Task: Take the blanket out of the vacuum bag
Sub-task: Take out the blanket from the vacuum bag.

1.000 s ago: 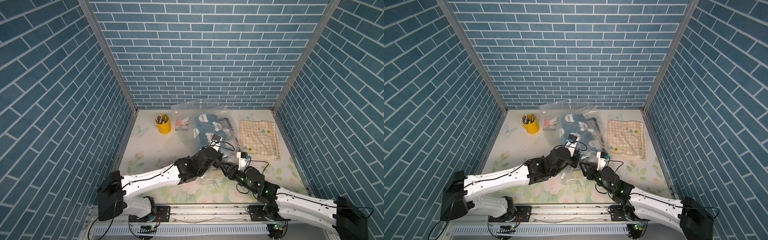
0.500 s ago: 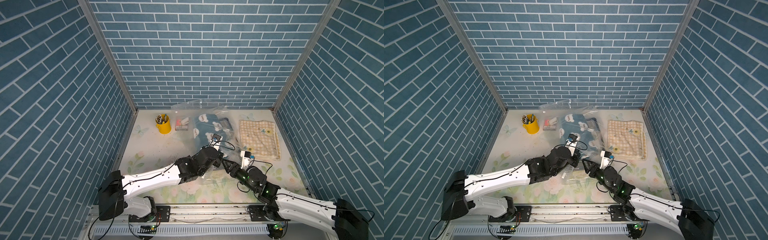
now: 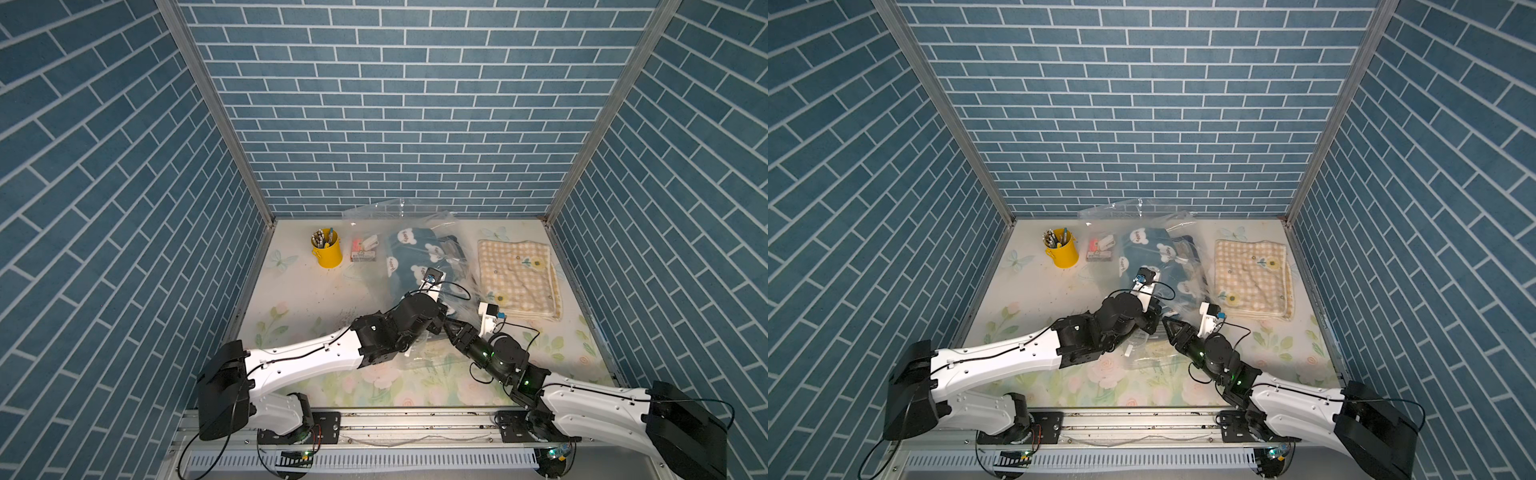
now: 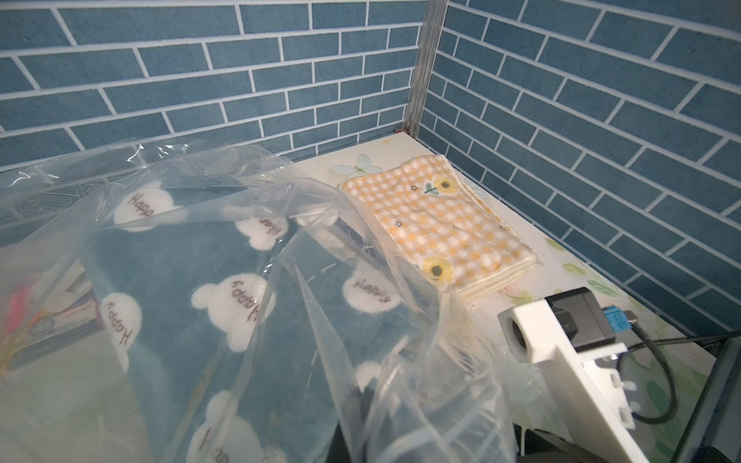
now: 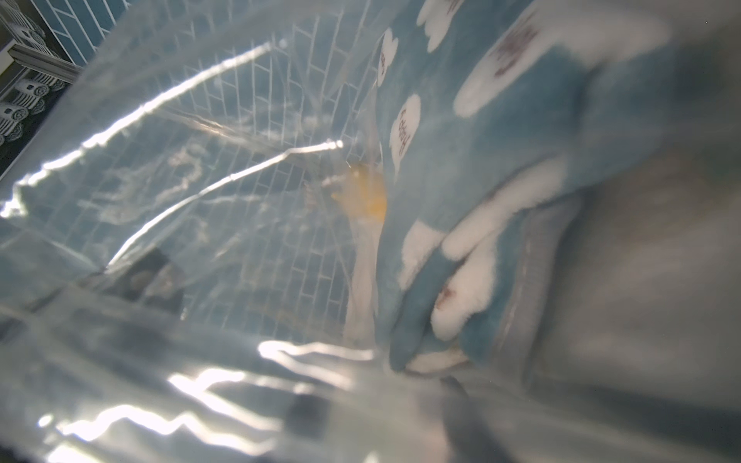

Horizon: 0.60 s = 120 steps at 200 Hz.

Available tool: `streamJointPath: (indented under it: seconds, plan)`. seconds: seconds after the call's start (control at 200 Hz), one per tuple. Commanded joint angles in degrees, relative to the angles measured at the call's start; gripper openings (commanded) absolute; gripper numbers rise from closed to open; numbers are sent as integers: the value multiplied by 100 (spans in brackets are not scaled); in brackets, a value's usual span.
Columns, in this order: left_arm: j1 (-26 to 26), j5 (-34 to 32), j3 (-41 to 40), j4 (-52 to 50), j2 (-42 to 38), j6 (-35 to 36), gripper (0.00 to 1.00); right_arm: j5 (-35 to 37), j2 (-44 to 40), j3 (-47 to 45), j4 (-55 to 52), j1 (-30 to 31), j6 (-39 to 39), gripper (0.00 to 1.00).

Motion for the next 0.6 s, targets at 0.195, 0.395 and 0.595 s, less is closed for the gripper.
streamJointPath:
  seconds: [0.195,0.395,0.595]
  plan:
    - [4,-70,-6,338,-121,-37,0,414,0,-165,264,86,394,51]
    - [5,-4,-6,398,-74,-46,0,353,350,-214,712,112,669,56]
    - [9,2,-14,444,-76,-95,0,182,955,-106,1354,113,782,59]
